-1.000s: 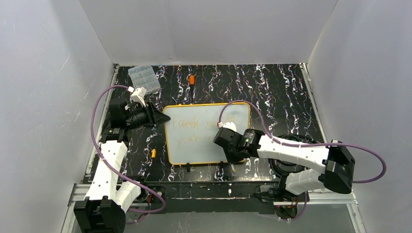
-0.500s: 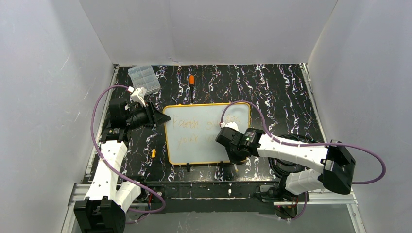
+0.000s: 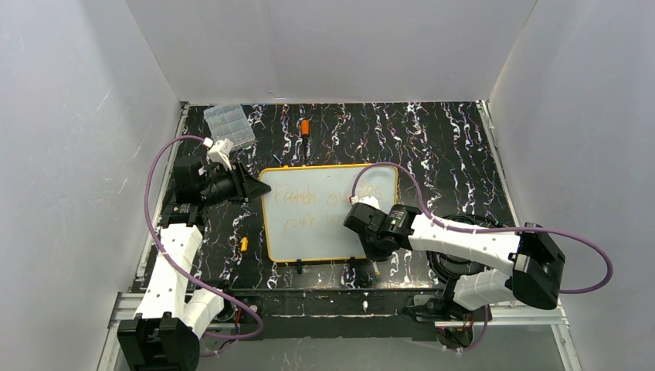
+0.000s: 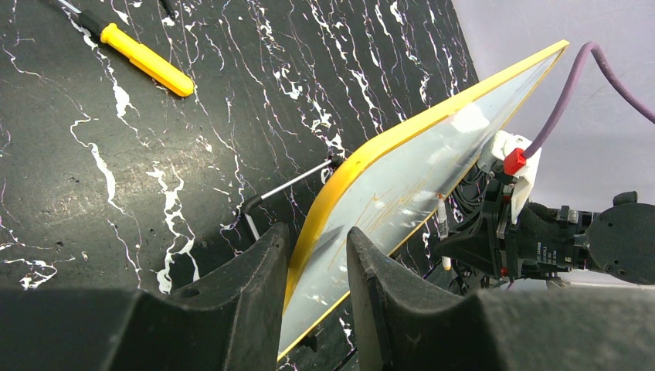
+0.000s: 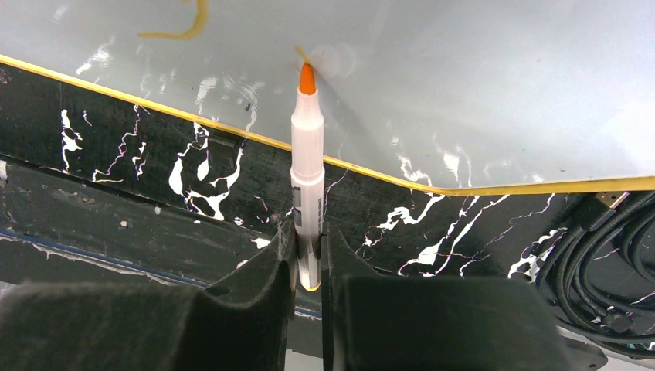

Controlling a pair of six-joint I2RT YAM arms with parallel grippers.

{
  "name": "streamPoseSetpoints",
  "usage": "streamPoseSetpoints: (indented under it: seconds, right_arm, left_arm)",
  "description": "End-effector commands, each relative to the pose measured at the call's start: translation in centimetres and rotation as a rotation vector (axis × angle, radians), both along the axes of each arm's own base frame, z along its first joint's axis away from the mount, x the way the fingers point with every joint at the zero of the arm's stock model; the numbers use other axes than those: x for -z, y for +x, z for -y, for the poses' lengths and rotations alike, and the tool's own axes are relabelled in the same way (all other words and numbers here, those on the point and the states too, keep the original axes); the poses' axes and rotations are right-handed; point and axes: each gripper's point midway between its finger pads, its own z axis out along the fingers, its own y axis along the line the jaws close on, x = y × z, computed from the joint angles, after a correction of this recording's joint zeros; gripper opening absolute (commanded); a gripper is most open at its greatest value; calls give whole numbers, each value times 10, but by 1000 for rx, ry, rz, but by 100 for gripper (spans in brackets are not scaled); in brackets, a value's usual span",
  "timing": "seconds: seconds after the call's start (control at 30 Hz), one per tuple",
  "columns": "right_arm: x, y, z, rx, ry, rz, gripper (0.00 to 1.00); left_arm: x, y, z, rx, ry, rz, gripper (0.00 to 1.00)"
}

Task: Write a sentence on the whiteboard
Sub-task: Write a sentence on the whiteboard, then close the whiteboard marker at the center of the board.

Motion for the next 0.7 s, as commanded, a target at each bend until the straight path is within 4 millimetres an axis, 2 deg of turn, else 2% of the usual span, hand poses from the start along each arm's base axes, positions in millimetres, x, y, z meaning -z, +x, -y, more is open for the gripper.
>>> streamPoseSetpoints:
  seconds: [0.0,0.27,0.37,0.43,0.53,0.67]
  right_arm:
    - [4,3,1,4,-5,6,1]
    - [-1,5,-1,-3,-5,8,1]
    - [-19,5,-5,-14,27,16,1]
    - [-39,4,-7,-29,72,31,1]
    - [-71,-2,-18,-99,184,38,1]
    - [-105,2,-8,-160,144,83,1]
  left_arm:
    - [-7,-5,3,23,-3,28,31]
    - [-7,-5,3,24,-3,28,32]
    - [-8,-5,2,22,3,29,34]
    - [-9,-5,-1,10,28,40,42]
    - [-16,-2,-6,-12,58,78,60]
    - [-38,4,-17,-75,121,135,78]
